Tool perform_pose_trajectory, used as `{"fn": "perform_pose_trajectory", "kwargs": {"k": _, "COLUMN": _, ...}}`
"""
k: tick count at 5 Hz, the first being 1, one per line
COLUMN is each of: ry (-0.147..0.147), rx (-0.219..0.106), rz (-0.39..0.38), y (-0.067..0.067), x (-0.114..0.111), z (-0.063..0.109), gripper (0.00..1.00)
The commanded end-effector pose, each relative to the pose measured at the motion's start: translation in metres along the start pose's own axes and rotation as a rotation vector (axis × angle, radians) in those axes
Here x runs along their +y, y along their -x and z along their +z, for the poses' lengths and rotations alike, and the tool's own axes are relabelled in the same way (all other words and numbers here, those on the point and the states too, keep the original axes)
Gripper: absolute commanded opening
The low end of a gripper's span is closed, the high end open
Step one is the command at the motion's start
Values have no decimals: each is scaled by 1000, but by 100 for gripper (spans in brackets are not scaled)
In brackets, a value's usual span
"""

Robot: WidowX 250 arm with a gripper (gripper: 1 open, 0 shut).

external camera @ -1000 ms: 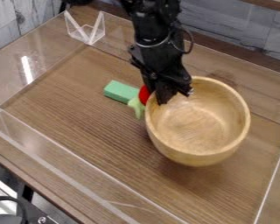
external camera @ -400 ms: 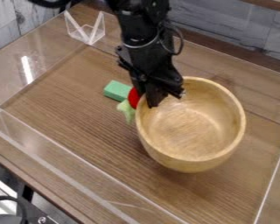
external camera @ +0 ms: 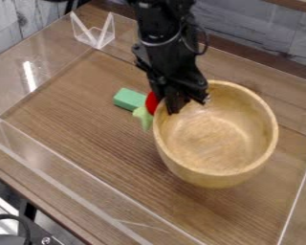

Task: Move the red fruit to the left side of the table

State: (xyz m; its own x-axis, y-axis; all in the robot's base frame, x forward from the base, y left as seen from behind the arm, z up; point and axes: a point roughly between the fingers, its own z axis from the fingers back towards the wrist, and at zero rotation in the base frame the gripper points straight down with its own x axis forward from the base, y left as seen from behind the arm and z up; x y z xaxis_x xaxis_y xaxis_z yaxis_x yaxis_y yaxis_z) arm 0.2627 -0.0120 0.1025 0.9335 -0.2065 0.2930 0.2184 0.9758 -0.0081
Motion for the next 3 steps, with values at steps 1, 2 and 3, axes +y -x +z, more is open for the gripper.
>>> {"fn": "perform_pose_trajectory", "kwargs": {"k": 1, "ry": -17, "rx": -62, "rz": 3, "y": -14, "x": -3, "z": 16, "gripper": 0}}
{"fn": "perform_pose_trajectory", "kwargs": {"k": 2, "ry": -26, "rx": -62, "rz": 21, "y": -14, "x": -3, "z": 20, "gripper": 0}}
{"fn": "perform_pose_trajectory", "kwargs": {"k": 3, "ry": -31, "rx": -63, "rz": 31, "y": -8, "x": 9, "z": 23, "gripper": 0}}
